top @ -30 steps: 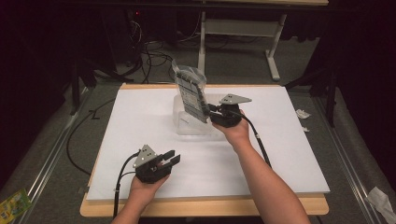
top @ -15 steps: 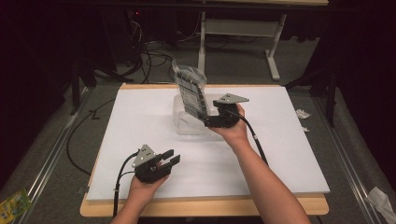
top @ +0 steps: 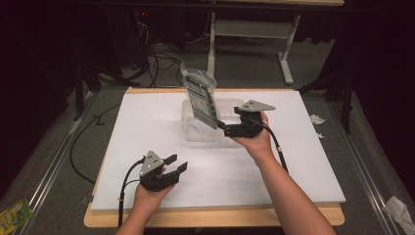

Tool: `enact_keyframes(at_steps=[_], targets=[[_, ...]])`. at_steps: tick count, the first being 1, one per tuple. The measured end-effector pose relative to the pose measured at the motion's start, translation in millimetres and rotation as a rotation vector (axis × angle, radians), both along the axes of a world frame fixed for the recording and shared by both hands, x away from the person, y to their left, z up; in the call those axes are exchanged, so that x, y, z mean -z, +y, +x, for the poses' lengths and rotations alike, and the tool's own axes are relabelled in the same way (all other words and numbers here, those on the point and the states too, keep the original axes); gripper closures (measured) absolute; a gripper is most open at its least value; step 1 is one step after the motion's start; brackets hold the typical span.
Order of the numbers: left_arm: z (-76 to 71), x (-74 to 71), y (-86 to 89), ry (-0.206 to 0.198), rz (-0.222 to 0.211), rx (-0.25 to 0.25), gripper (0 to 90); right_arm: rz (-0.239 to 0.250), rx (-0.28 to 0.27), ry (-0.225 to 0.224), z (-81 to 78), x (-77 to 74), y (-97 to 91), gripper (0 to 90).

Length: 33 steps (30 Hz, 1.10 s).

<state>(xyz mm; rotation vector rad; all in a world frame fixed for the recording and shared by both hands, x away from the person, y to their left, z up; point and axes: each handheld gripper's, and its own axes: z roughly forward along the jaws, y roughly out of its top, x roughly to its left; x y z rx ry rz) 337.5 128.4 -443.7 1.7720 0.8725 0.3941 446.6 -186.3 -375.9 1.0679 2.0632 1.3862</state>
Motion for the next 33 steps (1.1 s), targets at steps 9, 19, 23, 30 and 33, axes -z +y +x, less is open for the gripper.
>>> enact_keyframes(at_steps=[9, 19, 23, 30, 33], targets=[[0.8, -2.1, 4.8, -0.035, 0.077, -0.078, 40.0, 0.002, 0.026, 0.001, -21.6, -3.3, -29.4, 6.4], [3.7, -3.1, 16.5, -0.029, 0.137, -0.145, 35.5, -0.003, 0.069, 0.001, -56.8, -0.3, -73.6, 2.4], [2.5, -1.6, 23.4, -0.012, 0.175, -0.136, 34.0, -0.016, 0.097, 0.000, -78.4, 4.1, -96.7, 1.2], [-9.6, 1.0, 48.6, 0.011, 0.199, -0.151, 30.7, -0.017, 0.174, 0.006, -129.6, 16.1, -149.7, 0.4], [-18.8, 2.6, 63.8, 0.029, 0.168, -0.152, 26.8, -0.002, 0.231, -0.004, -153.9, 25.8, -173.8, 0.5]])
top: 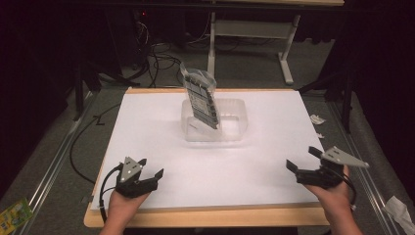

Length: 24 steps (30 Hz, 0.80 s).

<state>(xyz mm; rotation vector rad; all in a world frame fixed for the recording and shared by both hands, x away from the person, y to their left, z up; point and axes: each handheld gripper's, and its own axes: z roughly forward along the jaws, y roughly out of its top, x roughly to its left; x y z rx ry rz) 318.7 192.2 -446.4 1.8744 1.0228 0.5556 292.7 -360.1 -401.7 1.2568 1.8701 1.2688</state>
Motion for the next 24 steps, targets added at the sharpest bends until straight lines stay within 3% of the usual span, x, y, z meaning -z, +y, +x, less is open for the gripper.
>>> enact_keyframes(at_steps=[2, 5, 6, 8, 11, 18, 24], targets=[[-2.0, -1.1, 6.4, 0.001, -0.035, -0.011, 24.4, 0.024, 0.040, -0.002, -13.1, 13.7, -11.8, 1.0], [1.4, -2.3, 9.8, 0.000, -0.086, -0.037, 23.8, 0.005, 0.032, 0.069, -12.2, 36.4, -16.2, 1.5], [4.6, -0.3, 6.9, 0.008, -0.077, -0.042, 24.0, 0.019, 0.021, 0.117, -5.8, 45.6, -16.2, 1.2], [5.7, 1.1, 4.7, 0.012, -0.064, -0.038, 24.0, 0.015, 0.017, 0.128, -3.5, 47.2, -14.3, 1.0], [7.1, 4.3, -5.3, 0.019, -0.012, -0.004, 23.6, -0.010, -0.002, 0.117, -2.0, 47.4, -7.8, 1.1], [7.1, 3.5, -6.5, 0.010, -0.015, 0.008, 23.4, -0.013, 0.000, 0.100, -5.0, 45.5, -5.9, 1.0], [7.7, 2.2, -6.6, 0.006, -0.016, 0.006, 23.8, -0.007, 0.007, 0.112, -6.1, 47.5, -6.4, 1.0]])
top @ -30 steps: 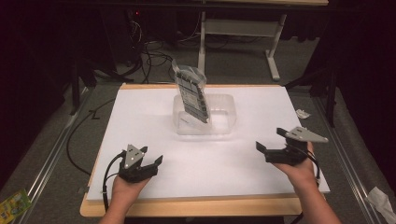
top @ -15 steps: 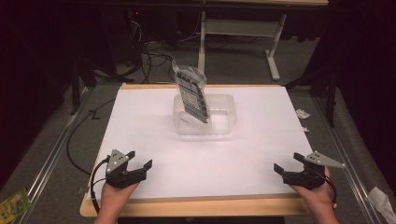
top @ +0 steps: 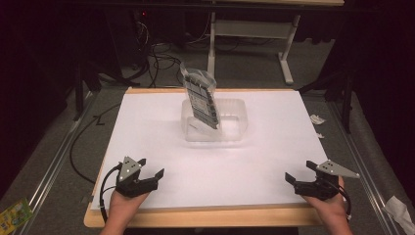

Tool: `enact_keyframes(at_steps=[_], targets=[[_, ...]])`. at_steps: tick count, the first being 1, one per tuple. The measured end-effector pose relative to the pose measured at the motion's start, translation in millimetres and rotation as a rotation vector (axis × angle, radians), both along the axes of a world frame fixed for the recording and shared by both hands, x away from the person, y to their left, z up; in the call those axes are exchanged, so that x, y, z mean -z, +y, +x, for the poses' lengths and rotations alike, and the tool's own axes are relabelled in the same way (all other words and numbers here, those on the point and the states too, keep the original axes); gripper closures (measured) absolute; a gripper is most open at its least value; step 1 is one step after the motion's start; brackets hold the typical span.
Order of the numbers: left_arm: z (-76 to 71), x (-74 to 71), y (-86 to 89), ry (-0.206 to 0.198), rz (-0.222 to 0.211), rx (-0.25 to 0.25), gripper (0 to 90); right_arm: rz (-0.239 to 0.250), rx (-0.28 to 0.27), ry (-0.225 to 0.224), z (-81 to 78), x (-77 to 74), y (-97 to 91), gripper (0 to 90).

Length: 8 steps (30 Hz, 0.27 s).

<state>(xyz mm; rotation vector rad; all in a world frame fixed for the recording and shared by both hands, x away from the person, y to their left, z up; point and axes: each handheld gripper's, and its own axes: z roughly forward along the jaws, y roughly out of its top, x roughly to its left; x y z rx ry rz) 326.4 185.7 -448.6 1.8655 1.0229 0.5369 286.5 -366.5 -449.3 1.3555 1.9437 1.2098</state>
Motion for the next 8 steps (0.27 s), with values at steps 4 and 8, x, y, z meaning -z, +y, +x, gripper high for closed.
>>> enact_keyframes(at_steps=[4, 8], targets=[[0.8, 0.7, -1.3, 0.007, 0.006, 0.012, 24.2, 0.009, 0.009, 0.010, 0.9, 2.0, -0.7, 1.0], [0.2, 0.3, -1.4, 0.009, 0.006, 0.020, 24.7, 0.008, 0.015, 0.018, 2.4, 4.0, 0.4, 1.0]])
